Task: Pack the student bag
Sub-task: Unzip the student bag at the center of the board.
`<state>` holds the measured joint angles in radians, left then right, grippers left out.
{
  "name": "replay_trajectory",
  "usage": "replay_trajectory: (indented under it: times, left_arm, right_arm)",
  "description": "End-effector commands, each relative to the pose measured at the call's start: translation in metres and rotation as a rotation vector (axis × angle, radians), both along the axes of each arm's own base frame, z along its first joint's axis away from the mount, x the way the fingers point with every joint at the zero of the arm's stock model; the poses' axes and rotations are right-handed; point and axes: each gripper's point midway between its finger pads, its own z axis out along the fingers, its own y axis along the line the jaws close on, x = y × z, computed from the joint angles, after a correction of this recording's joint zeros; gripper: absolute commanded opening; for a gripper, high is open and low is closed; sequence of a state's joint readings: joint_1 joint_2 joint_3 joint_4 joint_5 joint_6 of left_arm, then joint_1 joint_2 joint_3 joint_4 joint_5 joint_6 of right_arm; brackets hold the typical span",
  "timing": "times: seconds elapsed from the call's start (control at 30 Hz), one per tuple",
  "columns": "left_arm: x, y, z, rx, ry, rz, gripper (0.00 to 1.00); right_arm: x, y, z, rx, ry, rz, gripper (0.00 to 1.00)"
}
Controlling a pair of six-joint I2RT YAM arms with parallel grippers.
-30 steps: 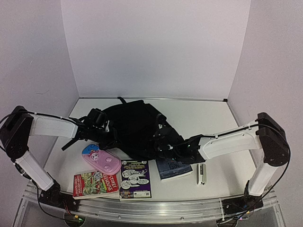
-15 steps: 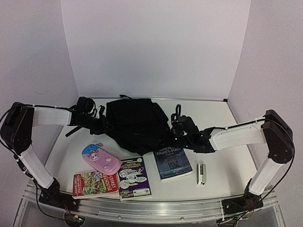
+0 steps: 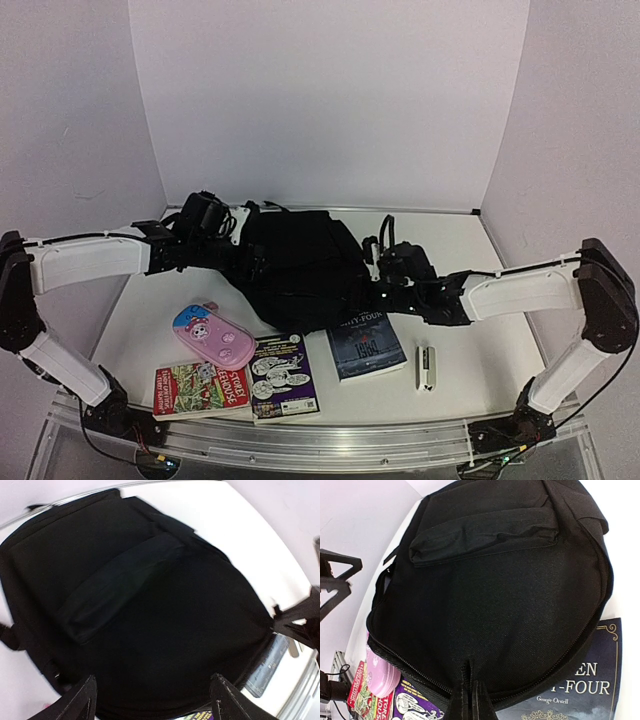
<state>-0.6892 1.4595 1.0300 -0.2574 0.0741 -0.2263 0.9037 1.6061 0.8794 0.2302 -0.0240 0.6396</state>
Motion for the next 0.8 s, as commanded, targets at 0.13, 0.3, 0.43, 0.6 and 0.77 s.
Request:
replay_trajectory:
  times: [0.13,0.3,0.43,0.6,0.77]
  left_arm:
    - [-0.043,-0.086,0.019,0.005,-0.103,-0.360,0.78]
    - [-0.054,-0.101,-0.015,0.096,-0.052,-0.424,0.78]
    - [-0.054,-0.108,-0.027,0.123,-0.043,-0.429,0.79]
    - [-0.053,-0.122,-0.029,0.113,-0.056,-0.444,0.76]
    - [-0.056,-0.129,-0.035,0.127,-0.044,-0.458,0.21]
  right_arm:
    - [-0.003,0.004,0.029,0.098,-0.050,0.019,0.00]
    - [-0.003,0.005,0.029,0.103,-0.049,0.020,0.00]
    - [-0.004,0.006,0.029,0.109,-0.048,0.024,0.00]
    - [-0.004,0.006,0.029,0.111,-0.048,0.024,0.00]
    - [0.003,-0.005,0.030,0.099,-0.055,-0.047,0.00]
